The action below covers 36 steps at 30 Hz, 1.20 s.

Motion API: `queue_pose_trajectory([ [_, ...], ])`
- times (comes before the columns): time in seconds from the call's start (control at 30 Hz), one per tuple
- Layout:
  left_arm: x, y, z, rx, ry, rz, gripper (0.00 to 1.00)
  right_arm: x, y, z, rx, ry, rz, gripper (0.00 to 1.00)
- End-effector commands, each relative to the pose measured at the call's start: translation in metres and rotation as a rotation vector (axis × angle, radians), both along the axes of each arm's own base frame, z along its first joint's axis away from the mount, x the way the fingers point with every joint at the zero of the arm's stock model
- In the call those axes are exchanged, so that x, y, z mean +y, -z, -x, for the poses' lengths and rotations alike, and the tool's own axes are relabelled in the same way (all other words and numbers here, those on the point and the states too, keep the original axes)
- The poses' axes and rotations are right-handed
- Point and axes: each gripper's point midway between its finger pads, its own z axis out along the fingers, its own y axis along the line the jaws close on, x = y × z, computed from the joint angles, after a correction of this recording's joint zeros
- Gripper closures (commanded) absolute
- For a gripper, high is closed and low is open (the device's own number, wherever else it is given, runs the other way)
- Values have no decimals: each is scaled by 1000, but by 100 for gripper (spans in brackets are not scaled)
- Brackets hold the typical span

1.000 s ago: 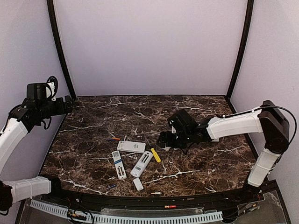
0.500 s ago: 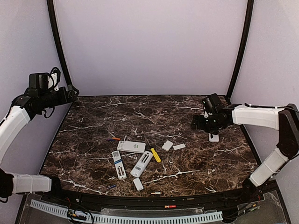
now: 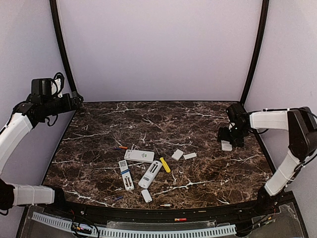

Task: Unload the batteries from the remote control
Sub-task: Pick up the remote control from the center of the board.

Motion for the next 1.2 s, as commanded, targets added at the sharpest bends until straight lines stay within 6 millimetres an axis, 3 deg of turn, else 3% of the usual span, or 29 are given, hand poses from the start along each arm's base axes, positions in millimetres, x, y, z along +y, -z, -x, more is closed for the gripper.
queue_pose_trajectory([
  [0.0, 3, 4, 5, 8, 1, -19, 1, -6, 14, 6, 50, -13, 11, 11],
  [0.73, -1, 4, 7, 4, 17, -4, 1, -4, 37, 8, 157, -29, 46, 30],
  [1.17, -1, 5, 6, 7, 19, -3, 1, -6, 38, 9, 155, -3, 95, 37],
])
